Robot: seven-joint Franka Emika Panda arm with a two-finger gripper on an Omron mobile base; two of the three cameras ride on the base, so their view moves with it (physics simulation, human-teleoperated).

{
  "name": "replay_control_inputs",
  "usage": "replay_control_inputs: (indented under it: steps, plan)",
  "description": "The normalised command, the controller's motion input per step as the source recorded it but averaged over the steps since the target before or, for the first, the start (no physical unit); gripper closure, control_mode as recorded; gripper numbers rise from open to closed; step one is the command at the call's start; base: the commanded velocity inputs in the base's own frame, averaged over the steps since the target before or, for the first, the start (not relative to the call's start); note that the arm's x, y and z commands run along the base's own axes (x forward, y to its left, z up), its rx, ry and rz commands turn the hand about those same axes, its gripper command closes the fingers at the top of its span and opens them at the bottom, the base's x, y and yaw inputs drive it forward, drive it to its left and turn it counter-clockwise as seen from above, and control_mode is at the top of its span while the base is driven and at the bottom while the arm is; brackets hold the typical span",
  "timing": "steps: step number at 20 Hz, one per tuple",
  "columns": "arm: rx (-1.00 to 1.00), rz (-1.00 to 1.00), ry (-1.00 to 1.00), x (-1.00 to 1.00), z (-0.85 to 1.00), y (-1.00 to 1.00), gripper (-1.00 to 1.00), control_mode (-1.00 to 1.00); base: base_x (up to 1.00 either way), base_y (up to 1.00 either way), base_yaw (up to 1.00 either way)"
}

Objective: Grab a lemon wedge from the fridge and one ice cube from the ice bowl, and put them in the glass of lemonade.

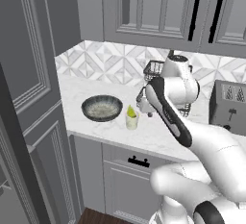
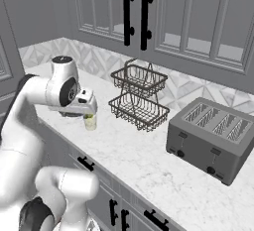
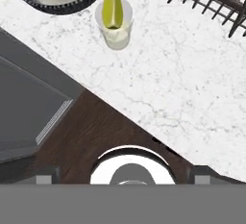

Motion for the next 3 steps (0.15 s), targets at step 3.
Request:
replay_control_inputs:
  steps: [3]
  plan:
    - [0.0, 0.0, 0.0, -0.91, 0.0, -0.16, -1.0, -1.0, 0.0, 0.0, 0.0]
